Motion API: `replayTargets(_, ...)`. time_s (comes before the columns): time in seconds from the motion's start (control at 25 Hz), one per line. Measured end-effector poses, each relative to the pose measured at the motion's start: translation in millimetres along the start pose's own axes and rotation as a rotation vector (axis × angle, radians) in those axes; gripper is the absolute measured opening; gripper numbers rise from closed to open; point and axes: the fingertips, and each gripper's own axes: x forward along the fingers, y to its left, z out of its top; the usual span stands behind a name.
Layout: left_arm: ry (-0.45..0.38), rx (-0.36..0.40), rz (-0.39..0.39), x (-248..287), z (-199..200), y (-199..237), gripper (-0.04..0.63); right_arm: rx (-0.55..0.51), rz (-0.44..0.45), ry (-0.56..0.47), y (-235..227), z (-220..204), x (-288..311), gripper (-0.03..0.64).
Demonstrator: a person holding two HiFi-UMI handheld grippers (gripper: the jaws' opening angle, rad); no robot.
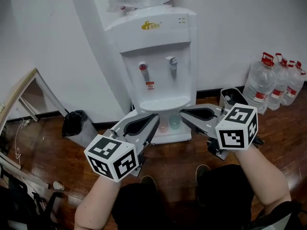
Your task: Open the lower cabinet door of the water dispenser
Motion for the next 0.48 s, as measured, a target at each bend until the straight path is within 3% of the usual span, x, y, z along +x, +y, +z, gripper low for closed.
replayTargets(0.08,-0.008,0.040,0.005,-1.6,14.2,-5.9,0.179,0.017,0.025,-0.031,6.6,15.5,1.3,0.002)
replayTargets(0.2,-0.052,0.031,0.031,-6.6,19.1,-4.9,0.187,0.047,0.031,-0.060,8.2,22.7,4.1,0.002)
replayTargets(0.32,-0.076,-0.011,0.136,-19.0,-3.9,20.7,0.190,0.094,0.007,-0.078,1.1,4.4,8.3,0.002)
replayTargets(0.48,-0.016,-0.033,0.213,-22.8,-43.0,53.7,0.190,0.075,-0.012,-0.024,-7.2,-21.1,14.0,0.002)
